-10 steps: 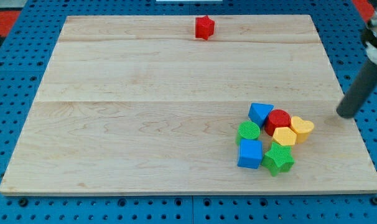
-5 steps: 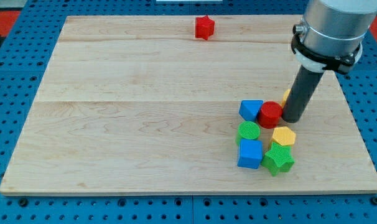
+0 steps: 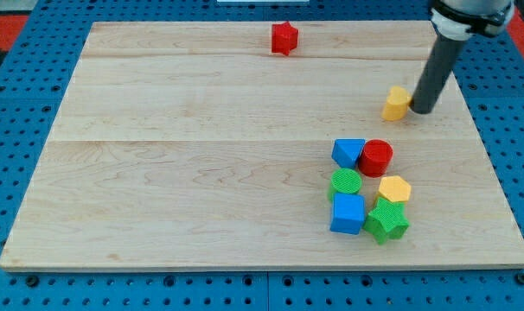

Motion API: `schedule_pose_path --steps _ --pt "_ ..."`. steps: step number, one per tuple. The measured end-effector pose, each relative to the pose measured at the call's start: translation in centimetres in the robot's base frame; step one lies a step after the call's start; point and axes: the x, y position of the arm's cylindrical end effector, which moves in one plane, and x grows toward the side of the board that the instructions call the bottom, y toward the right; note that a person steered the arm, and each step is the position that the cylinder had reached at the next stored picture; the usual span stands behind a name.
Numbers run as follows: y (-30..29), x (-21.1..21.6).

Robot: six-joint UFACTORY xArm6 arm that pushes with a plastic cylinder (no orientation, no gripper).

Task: Move the yellow heart towards the center left

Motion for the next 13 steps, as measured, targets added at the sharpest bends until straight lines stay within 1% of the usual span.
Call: schedule_pose_path --steps 1,2,3,4,5,6,7,8,9,10,11,12,13 --pt "-6.8 -0.5" --pt "-15.7 -0.5" --pt "-17.1 -3.1" --pt "-21.7 -4.1" --pt "-28.1 -3.3" --pt "-33.1 -2.6" --pt "-33.0 -0.9" --pt "-32.1 1.8" --pt "-32.6 5.1" --pt "-33.5 5.1" --pt "-32.6 7.7" --pt "-35.0 8.4" --pt "-35.7 6.8"
